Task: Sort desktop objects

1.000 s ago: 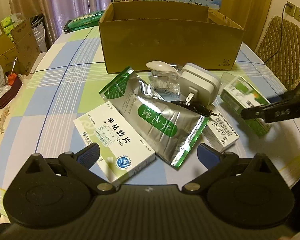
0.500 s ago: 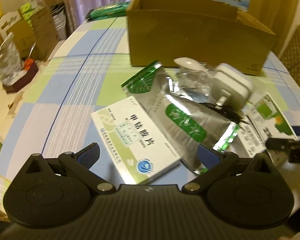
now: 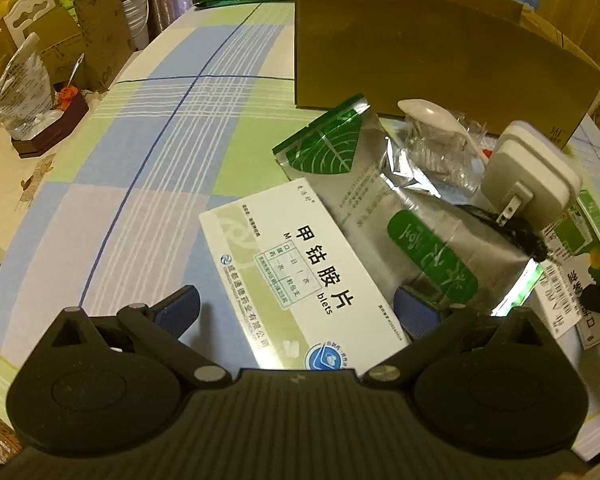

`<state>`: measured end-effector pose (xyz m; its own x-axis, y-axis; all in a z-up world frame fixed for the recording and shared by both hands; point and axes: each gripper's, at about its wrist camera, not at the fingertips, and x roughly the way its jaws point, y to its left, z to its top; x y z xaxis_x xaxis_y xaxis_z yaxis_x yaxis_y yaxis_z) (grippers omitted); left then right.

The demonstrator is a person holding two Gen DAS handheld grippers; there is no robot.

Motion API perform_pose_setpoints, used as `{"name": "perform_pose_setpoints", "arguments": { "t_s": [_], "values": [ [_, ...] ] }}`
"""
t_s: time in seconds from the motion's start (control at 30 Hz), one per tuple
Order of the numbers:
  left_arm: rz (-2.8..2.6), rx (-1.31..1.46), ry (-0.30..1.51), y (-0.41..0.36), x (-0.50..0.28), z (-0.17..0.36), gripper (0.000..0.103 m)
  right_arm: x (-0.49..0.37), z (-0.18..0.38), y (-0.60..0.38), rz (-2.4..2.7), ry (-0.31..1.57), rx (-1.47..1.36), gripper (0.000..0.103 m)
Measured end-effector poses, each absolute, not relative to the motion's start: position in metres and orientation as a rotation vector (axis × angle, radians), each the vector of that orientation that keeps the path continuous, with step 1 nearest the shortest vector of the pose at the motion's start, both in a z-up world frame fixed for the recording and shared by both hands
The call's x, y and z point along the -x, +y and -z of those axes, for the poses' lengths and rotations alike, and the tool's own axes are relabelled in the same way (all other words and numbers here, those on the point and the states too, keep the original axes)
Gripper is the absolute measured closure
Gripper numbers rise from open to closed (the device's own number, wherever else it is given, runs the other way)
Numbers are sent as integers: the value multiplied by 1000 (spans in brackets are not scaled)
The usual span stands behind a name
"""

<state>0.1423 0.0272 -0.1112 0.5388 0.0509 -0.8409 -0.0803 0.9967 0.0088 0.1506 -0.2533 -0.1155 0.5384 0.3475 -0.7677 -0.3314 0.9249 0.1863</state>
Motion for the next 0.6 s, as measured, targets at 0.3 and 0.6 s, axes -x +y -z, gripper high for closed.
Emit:
{"name": "perform_pose_setpoints", "arguments": {
  "t_s": [0.3, 0.6],
  "values": [
    [-6, -32, 1018, 28, -135, 106, 26, -157, 116, -267, -335, 911, -107, 51],
    [-20, -9, 1028, 42, -132, 102, 34, -169, 124, -280, -390, 988, -356, 71]
  ]
}}
